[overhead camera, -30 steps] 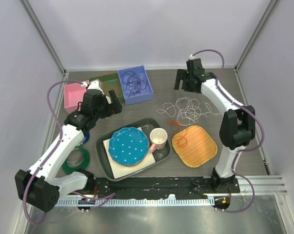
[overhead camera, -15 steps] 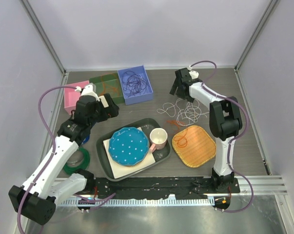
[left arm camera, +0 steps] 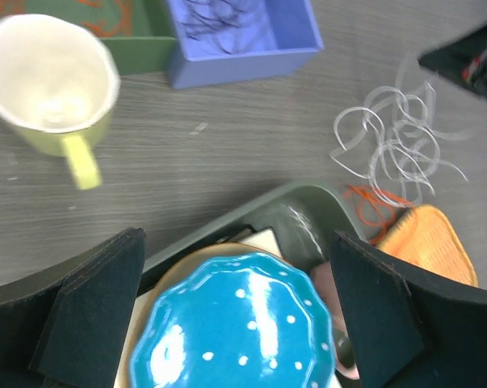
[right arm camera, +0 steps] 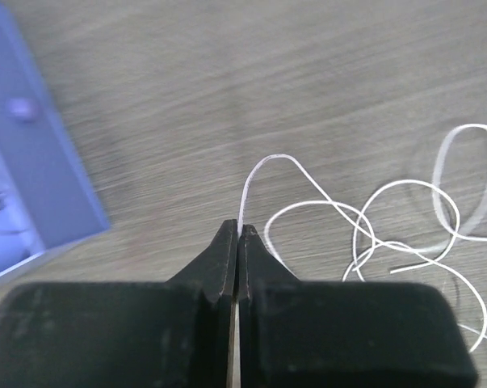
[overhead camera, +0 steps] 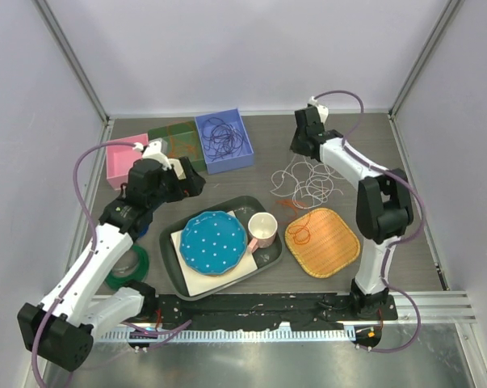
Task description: Untangle the cables
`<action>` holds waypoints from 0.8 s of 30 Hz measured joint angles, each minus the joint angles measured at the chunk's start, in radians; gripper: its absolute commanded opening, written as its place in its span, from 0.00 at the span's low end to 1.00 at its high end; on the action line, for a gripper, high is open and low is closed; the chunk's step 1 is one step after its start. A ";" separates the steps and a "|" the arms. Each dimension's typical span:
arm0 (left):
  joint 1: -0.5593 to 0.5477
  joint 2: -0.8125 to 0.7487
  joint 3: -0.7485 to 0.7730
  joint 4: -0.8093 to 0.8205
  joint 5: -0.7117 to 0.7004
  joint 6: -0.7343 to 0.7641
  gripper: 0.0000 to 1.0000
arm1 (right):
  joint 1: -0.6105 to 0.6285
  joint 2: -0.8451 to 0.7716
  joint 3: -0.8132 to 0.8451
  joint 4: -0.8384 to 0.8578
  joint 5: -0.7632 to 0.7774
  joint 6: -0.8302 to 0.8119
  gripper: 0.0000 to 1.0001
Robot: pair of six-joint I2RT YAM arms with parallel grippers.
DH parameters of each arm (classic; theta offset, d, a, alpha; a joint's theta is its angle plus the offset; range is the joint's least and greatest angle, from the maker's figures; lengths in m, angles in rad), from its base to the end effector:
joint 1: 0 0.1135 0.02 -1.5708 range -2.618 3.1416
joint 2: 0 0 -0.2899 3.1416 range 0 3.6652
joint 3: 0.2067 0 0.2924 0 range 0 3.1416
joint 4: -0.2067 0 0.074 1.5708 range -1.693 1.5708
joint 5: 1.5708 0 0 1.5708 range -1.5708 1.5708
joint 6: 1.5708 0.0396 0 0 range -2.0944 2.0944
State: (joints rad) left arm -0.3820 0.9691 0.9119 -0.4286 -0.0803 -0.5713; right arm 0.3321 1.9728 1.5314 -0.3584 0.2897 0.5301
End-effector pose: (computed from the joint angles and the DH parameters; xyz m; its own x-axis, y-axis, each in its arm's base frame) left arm 0.2289 -0.0885 0.3431 -0.5298 -0.3680 -0.7641 0.0229 0.8944 -0.4467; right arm 0.4724 0.1510 0.2320 -0.6478 0.2892 -0.7048 0.2356 0.9559 0.1756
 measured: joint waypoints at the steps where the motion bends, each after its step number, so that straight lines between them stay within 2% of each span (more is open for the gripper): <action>1: 0.000 0.006 -0.006 0.015 0.034 0.006 1.00 | 0.002 -0.028 0.000 0.000 -0.018 -0.016 0.01; 5: -0.016 0.058 -0.019 0.116 0.246 0.051 1.00 | 0.008 -0.174 0.031 -0.016 -0.122 -0.073 0.01; 7: -0.052 0.085 -0.016 0.163 0.297 0.078 1.00 | 0.009 -0.243 0.070 -0.025 -0.202 -0.087 0.01; 13: -0.221 0.230 0.051 0.332 0.318 0.203 1.00 | 0.009 -0.383 0.149 -0.033 -0.402 -0.086 0.01; 20: -0.227 0.477 0.271 0.480 0.346 0.266 1.00 | 0.014 -0.433 0.161 -0.077 -0.530 -0.068 0.01; 24: -0.236 0.586 0.344 0.557 0.387 0.286 1.00 | 0.016 -0.468 0.122 -0.076 -0.585 -0.036 0.01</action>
State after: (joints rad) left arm -0.6182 1.5555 1.2564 0.1284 0.3069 -0.2852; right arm 0.3481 1.5051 1.6539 -0.4347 -0.2955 0.4938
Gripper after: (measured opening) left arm 0.996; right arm 0.034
